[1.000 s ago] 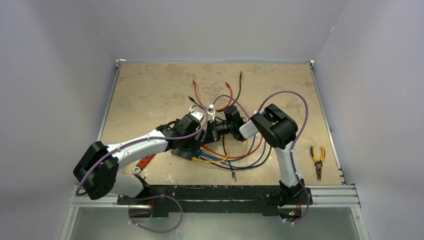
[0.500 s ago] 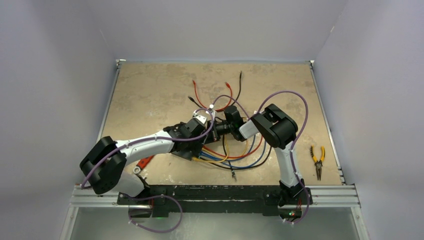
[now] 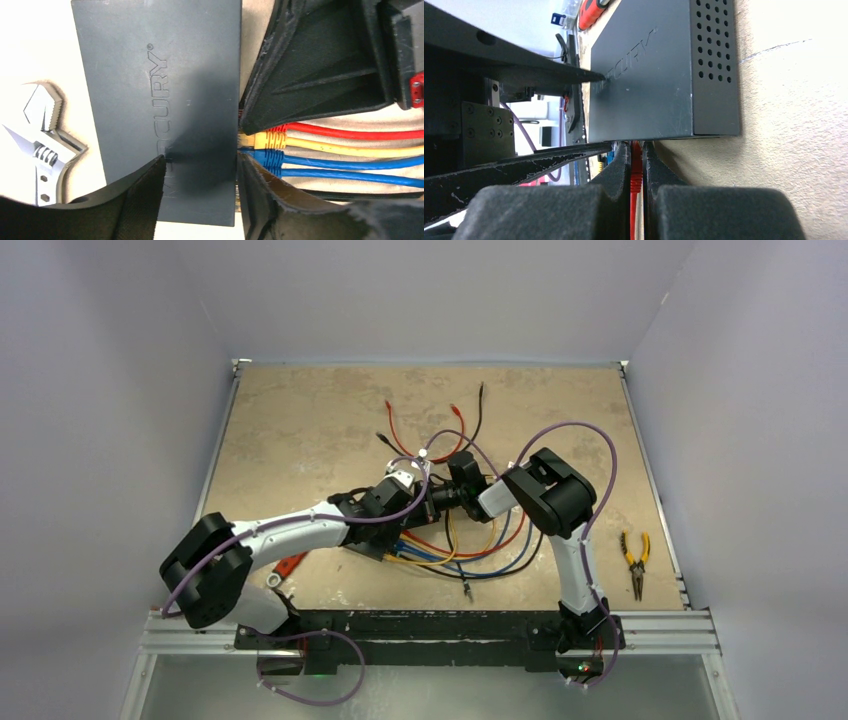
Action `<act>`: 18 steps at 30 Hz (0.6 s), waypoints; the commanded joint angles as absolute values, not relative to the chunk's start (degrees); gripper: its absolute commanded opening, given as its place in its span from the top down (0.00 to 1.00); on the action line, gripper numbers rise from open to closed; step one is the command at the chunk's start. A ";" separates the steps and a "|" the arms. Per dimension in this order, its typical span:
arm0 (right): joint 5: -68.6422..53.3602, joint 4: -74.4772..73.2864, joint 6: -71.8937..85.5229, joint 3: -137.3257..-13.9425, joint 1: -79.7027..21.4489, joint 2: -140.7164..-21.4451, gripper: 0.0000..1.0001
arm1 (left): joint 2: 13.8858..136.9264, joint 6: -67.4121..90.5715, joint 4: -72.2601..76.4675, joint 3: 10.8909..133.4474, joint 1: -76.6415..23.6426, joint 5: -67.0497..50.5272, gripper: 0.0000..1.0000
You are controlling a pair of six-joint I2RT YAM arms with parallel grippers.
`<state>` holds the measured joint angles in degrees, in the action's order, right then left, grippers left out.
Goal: Pull the plug from the switch port
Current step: Pull the connector from the switch port.
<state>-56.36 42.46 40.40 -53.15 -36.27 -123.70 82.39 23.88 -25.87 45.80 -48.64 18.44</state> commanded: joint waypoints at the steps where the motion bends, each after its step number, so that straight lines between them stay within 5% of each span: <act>1: -52.47 34.68 34.98 -51.16 -37.68 -126.32 1.00 | 81.01 24.42 -26.31 45.74 -48.25 23.09 0.51; 18: -50.16 27.57 29.47 -49.68 -37.29 -122.00 1.00 | 86.65 27.81 -28.55 45.97 -48.13 26.29 0.62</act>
